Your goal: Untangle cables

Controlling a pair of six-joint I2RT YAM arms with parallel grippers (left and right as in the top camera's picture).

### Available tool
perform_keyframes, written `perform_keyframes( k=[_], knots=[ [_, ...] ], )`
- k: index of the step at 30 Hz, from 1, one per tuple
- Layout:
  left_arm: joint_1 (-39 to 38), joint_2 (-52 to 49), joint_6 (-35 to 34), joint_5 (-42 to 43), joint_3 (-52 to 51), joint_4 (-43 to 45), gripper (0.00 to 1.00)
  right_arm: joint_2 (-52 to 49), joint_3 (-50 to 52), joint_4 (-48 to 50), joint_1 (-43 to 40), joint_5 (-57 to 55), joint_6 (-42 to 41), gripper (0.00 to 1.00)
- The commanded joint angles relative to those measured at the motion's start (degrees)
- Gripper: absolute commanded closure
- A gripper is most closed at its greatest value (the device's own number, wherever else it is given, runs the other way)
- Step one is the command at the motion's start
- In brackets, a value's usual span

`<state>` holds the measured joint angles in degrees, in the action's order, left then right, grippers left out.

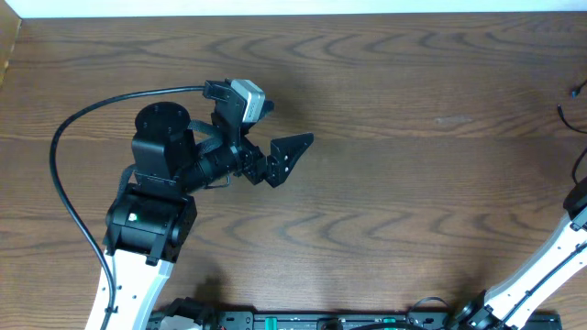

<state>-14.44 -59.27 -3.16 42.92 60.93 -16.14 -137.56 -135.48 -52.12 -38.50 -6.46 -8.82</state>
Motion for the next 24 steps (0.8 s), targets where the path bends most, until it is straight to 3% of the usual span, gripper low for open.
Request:
perform_keyframes(
  k=[1, 10, 11, 12, 14, 16, 19, 24],
  knots=[
    [-0.2, -0.2, -0.1, -0.5, -0.1, 0.0, 0.02, 0.1, -1.4, -0.2, 0.0, -0.9, -1.0, 0.59],
    [-0.2, -0.2, -0.1, -0.5, -0.1, -0.8, 0.02, 0.4, -1.4, -1.5, -0.1, -0.9, -1.0, 0.62],
    [-0.2, -0.2, -0.1, -0.5, -0.1, -0.9, 0.02, 0.4, -1.4, -1.5, -0.1, -0.8, -1.0, 0.59],
    [-0.2, -0.2, -0.1, -0.5, -0.1, -0.9, 0.02, 0.4, -1.4, -1.6, -0.1, -0.4, -1.0, 0.42],
    [-0.2, -0.2, -0.1, -0.5, -0.1, -0.9, 0.02, 0.7, -1.5, -1.8, -0.1, 1.0, -1.0, 0.28],
    [-0.2, -0.2, -0.1, -0.4, -0.1, -1.0, 0.02, 1.6, -1.5, -1.2, -0.1, 5.9, -1.0, 0.01],
    [-0.2, -0.2, -0.1, 0.2, -0.1, -1.1, 0.02, 4.2, -1.5, 0.1, -0.1, 12.8, -1.0, 0.01],
    [-0.2, -0.2, -0.1, 1.5, -0.1, -1.7, 0.02, 8.4, -1.5, -0.6, -0.1, 12.9, -1.9, 0.01]
  ],
)
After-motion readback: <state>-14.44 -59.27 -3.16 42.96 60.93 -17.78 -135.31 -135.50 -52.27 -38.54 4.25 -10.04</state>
